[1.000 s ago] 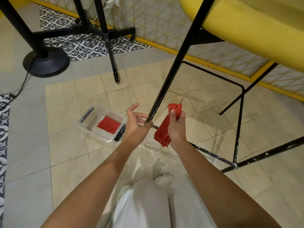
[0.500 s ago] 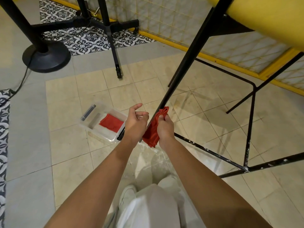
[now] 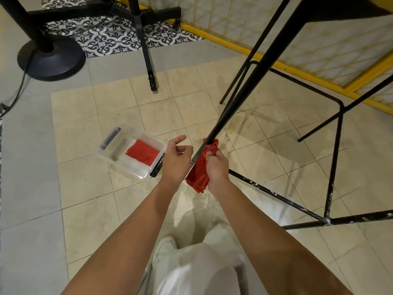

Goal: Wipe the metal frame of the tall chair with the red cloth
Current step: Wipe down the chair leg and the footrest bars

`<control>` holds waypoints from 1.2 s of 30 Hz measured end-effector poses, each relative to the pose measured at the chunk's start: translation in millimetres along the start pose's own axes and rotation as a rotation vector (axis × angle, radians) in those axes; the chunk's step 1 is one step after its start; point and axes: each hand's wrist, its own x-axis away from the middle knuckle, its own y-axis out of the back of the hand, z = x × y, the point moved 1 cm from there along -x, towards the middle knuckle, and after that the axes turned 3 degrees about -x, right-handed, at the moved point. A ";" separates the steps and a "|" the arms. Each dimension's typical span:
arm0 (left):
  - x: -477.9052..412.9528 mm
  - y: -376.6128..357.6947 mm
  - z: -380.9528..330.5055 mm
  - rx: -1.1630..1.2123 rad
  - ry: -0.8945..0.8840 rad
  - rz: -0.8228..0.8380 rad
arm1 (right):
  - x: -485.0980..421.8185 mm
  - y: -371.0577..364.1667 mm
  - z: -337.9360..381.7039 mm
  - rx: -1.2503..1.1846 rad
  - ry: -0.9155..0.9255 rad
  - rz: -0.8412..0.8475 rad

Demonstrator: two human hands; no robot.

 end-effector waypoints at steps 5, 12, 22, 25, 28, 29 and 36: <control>-2.8 -6.1 1.7 -0.009 0.013 0.010 | -3.5 7.7 8.0 -0.064 0.092 -0.003; -2.9 -5.6 7.6 -0.022 0.012 0.010 | -2.4 3.0 2.6 0.081 0.014 0.033; -4.0 -9.1 10.6 0.001 0.019 0.018 | -1.8 6.9 -2.9 -0.002 0.107 0.019; -0.5 -10.6 17.5 -0.011 0.045 0.033 | -3.3 10.5 -9.5 0.053 0.051 0.038; 5.1 -12.1 22.8 -0.051 0.066 0.066 | -1.6 15.8 -14.7 0.080 0.085 0.001; 6.8 -12.3 23.6 -0.067 0.067 0.076 | -1.3 17.8 -15.0 0.081 0.133 -0.034; 1.5 -10.7 15.4 -0.063 0.070 0.070 | -29.5 33.6 15.2 0.253 0.399 -0.213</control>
